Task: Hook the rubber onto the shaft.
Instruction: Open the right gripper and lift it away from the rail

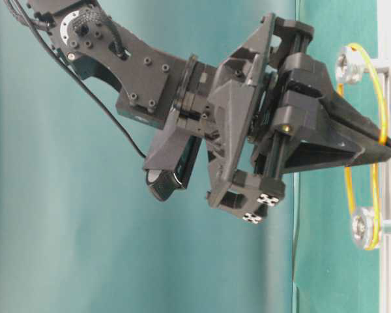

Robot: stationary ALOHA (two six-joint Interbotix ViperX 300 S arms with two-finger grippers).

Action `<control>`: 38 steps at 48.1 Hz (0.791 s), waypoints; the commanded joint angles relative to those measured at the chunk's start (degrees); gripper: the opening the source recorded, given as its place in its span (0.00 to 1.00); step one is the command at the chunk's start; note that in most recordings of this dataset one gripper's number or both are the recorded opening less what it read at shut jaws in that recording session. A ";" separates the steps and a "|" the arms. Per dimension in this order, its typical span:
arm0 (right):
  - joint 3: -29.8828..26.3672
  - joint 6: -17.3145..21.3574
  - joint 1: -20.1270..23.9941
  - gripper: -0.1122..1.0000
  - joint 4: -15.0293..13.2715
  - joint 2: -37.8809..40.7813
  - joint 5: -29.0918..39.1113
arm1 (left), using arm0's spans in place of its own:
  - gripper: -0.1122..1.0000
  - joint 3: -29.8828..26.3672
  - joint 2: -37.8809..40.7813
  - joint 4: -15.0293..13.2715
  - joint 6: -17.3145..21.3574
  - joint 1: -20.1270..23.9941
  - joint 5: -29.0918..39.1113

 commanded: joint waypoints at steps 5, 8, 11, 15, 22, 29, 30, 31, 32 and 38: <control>-0.44 -0.09 -0.09 0.16 -0.44 -2.37 -0.26 | 0.10 -1.85 0.26 0.18 0.00 0.09 -0.26; -0.53 -0.09 -0.09 0.19 -0.79 -2.37 -0.26 | 0.10 -1.85 0.26 0.18 0.00 0.09 -0.26; -0.53 0.00 -0.09 0.28 -1.23 -2.37 -0.26 | 0.10 -1.85 0.26 0.18 0.00 0.09 -0.26; -0.53 -0.09 -0.09 0.49 -1.58 -2.37 -0.26 | 0.10 -1.85 0.26 0.18 0.00 0.09 -0.26; -0.62 -0.09 -0.09 0.85 -2.46 -2.29 -0.26 | 0.10 -1.85 0.26 0.18 0.00 0.09 -0.26; -0.70 -0.09 -0.09 0.89 -3.16 -2.29 -0.35 | 0.10 -1.85 0.26 0.18 0.00 0.09 -0.26; -0.70 -0.09 -0.09 0.88 -3.16 -2.37 -0.35 | 0.10 -1.85 0.26 0.18 0.00 0.09 -0.26; -0.70 -0.09 -0.09 0.88 -3.25 -2.37 -0.26 | 0.10 -1.85 0.26 0.18 0.00 0.09 -0.26; -0.79 -0.09 -0.09 0.88 -3.25 -2.37 -0.26 | 0.10 -1.85 0.26 0.18 0.00 0.09 -0.26; -0.79 -0.62 -0.09 0.88 -3.34 -2.37 -0.35 | 0.10 -1.85 0.26 0.09 0.00 0.09 -0.26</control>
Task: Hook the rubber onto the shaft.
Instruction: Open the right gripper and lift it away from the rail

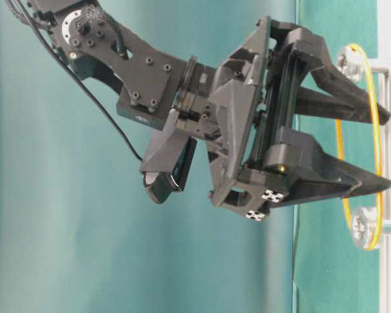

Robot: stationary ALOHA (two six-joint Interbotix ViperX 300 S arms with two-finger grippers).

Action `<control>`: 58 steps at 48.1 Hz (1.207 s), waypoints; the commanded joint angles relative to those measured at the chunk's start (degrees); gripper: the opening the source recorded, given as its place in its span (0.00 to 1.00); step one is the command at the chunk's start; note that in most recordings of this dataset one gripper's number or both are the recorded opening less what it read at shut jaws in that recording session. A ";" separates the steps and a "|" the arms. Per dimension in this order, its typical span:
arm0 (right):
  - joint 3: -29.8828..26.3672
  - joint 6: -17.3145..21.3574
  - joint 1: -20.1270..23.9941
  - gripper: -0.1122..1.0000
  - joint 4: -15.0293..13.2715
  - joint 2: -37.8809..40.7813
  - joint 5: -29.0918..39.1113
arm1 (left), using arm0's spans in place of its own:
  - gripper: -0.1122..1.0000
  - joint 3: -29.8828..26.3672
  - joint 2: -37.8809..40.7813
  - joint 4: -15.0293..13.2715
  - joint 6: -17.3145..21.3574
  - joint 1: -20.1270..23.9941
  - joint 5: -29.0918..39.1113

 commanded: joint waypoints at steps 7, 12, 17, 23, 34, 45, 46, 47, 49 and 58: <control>-1.49 -1.32 -0.09 0.88 -0.26 -2.46 -0.35 | 0.10 -1.85 0.26 0.18 0.00 0.09 -0.26; -2.02 -1.49 -0.09 0.88 -0.26 -2.99 -0.26 | 0.10 -1.85 0.26 0.18 0.00 0.09 -0.26; -2.02 -1.49 -0.26 0.88 -0.26 -4.13 -0.09 | 0.10 -1.85 0.26 0.18 0.00 0.09 -0.26; -2.02 -1.41 -0.62 0.88 -0.26 -5.89 0.00 | 0.10 -1.85 0.26 0.09 0.09 0.09 -0.26; -2.64 -1.41 -1.49 0.88 -0.26 -9.23 2.55 | 0.10 -1.85 0.26 0.18 0.00 0.09 -0.26; -4.04 -1.49 -1.85 0.88 -1.58 -12.57 7.29 | 0.10 -1.85 0.26 0.18 0.00 0.09 -0.26; -4.13 -1.49 -1.93 0.88 -1.67 -12.83 7.65 | 0.10 -1.85 0.26 0.18 0.00 0.09 -0.26; -4.22 -1.49 -1.93 0.88 -1.67 -13.10 8.09 | 0.10 -1.85 0.26 0.09 0.00 0.09 -0.26; -4.22 -1.49 -2.11 0.88 -1.67 -13.71 8.88 | 0.10 -1.85 0.26 0.18 0.00 0.09 -0.26; -4.22 -1.58 -2.37 0.88 -1.67 -15.56 10.63 | 0.10 -1.85 0.26 0.18 0.00 0.09 -0.26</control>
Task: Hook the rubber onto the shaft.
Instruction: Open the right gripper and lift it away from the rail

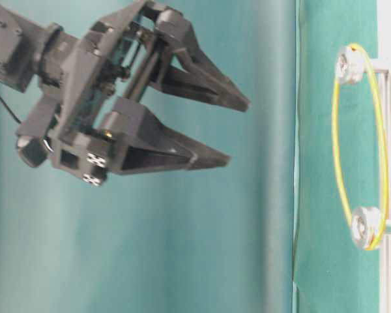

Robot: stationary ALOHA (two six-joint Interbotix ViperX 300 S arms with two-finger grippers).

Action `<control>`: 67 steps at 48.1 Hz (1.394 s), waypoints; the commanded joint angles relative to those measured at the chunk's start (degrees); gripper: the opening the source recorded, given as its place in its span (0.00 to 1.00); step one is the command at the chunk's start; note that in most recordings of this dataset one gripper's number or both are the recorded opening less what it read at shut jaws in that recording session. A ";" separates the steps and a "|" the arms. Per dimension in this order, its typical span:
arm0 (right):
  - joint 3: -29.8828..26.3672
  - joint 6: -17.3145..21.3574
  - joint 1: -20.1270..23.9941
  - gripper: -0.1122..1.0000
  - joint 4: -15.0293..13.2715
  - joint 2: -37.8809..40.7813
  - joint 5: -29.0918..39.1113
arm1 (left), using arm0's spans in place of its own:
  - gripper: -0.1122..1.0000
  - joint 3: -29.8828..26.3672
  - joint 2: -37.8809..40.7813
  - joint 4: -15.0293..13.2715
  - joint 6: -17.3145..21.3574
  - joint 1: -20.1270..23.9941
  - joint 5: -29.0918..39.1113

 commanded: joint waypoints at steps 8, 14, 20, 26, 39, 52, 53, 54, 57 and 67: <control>-1.32 -0.79 -0.18 0.88 -0.09 -2.46 0.44 | 0.10 -1.85 0.18 0.18 0.00 0.09 -0.18; -1.32 -1.14 -0.18 0.88 -0.26 -2.46 0.26 | 0.10 -1.85 0.26 0.18 0.00 0.09 -0.18; -1.23 -5.19 -0.18 0.88 -0.18 -2.46 0.26 | 0.10 -1.93 0.26 0.18 0.00 0.09 -0.18; -1.32 -11.87 -0.18 0.88 -0.26 -2.46 0.26 | 0.10 -1.85 0.26 0.09 0.00 0.09 -0.18; -1.23 -31.90 -0.18 0.88 -0.35 -2.46 0.18 | 0.10 -1.85 0.26 0.09 0.00 0.09 -0.18; -1.23 -47.64 -0.18 0.88 -0.26 -2.46 0.26 | 0.10 -1.93 0.18 0.18 0.00 0.09 -0.18; -1.14 -48.34 -0.18 0.88 -0.18 -2.46 0.44 | 0.10 -1.85 0.26 0.18 0.00 0.09 -0.18; -1.23 -48.96 -0.18 0.88 -0.18 -2.46 0.35 | 0.10 -1.85 0.26 0.18 0.00 0.09 -0.18; -1.14 -50.27 -0.18 0.88 0.00 -2.46 0.44 | 0.10 -1.93 0.26 0.18 0.00 0.09 -0.18; -1.14 -51.50 -0.18 0.88 -0.26 -2.72 0.44 | 0.10 -1.93 0.26 0.18 0.00 0.09 -0.18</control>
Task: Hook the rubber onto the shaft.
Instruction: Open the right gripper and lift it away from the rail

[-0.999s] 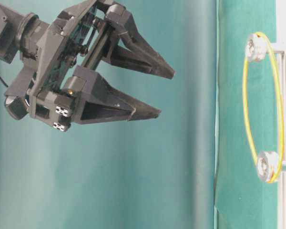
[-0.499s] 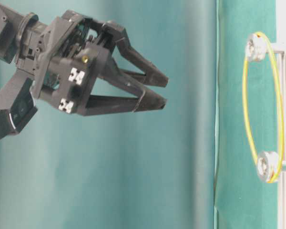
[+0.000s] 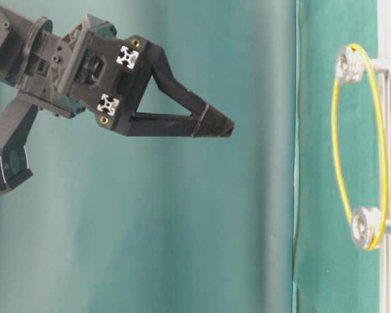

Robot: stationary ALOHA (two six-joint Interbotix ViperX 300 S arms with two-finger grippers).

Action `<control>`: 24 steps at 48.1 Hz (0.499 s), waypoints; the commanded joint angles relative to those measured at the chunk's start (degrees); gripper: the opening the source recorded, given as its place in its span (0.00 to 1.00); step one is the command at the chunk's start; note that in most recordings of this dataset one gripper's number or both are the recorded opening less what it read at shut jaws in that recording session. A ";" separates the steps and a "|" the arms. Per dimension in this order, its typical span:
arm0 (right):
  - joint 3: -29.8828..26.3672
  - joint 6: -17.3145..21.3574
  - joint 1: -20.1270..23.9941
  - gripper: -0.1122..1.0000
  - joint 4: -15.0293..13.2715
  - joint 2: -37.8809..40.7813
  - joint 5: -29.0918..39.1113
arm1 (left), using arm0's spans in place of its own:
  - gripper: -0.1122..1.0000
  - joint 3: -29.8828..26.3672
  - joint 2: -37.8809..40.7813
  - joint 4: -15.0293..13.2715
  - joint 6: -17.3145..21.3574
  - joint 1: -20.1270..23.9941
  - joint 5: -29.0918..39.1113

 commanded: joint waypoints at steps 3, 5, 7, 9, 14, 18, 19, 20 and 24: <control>-0.97 -0.09 0.00 0.88 -0.26 -2.29 -0.35 | 0.10 -1.85 0.26 0.18 0.00 0.09 -0.26; -0.62 -0.09 0.00 0.88 -0.18 -2.72 -0.44 | 0.10 -1.85 0.18 0.09 0.00 0.09 -0.26; -0.35 -0.09 0.00 0.87 -0.26 -3.16 -0.88 | 0.10 -1.85 0.26 0.18 0.00 0.09 -0.26; 0.09 -0.09 0.00 0.87 -0.26 -3.69 -1.49 | 0.10 -1.76 0.26 0.18 0.00 0.09 -0.26; 1.58 -0.09 0.00 0.84 -0.26 -5.10 -3.78 | 0.10 -1.85 0.18 0.18 0.00 0.00 -0.26; 3.52 0.00 0.00 0.83 -0.26 -6.50 -6.15 | 0.10 -1.85 0.26 0.18 0.00 0.09 -0.26; 3.96 0.09 0.00 0.83 -0.26 -6.86 -6.68 | 0.10 -1.85 0.26 0.09 0.00 0.09 -0.26; 4.31 0.09 0.00 0.83 -0.26 -7.21 -7.03 | 0.10 -1.85 0.26 0.18 0.00 0.09 -0.26; 6.06 0.09 0.00 0.83 -0.26 -8.61 -8.70 | 0.10 -1.85 0.26 0.18 0.00 0.09 -0.26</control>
